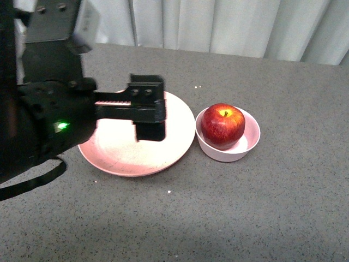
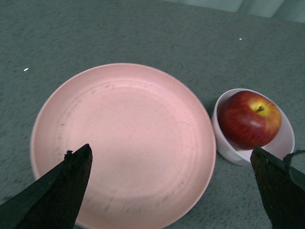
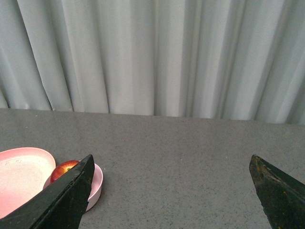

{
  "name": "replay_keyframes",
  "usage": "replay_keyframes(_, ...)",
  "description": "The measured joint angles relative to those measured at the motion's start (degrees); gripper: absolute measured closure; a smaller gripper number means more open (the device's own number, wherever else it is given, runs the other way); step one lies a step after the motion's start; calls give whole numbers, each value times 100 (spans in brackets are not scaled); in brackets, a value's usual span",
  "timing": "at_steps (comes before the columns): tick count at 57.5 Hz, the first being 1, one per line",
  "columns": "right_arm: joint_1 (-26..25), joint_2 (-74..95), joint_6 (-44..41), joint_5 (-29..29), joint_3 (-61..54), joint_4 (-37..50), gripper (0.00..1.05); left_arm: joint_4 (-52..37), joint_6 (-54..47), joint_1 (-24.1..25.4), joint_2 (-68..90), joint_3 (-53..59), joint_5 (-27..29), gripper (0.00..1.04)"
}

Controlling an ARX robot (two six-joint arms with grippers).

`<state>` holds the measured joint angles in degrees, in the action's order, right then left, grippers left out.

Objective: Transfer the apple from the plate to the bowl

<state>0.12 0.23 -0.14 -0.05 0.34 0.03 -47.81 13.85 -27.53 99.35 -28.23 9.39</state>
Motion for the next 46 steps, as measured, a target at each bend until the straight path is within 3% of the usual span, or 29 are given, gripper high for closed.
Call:
replay_keyframes(12,0,0,0,2,0,0,9,-247,-160,586,-675,977,374,10)
replay_keyframes(17,0,0,0,-4,0,2,9,-1386,-605,750,-490,1394,739,26)
replay_keyframes(27,0,0,0,0,0,0,9,-2986,-1163,1296,-1193,2236,413,62)
replay_keyframes(39,0,2,0,-2,0,0,9,-2037,-1279,1786,-2844,2702,-2,101)
replay_keyframes(46,0,0,-2,0,0,0,9,-1412,-1303,1947,-3595,2715,-164,101)
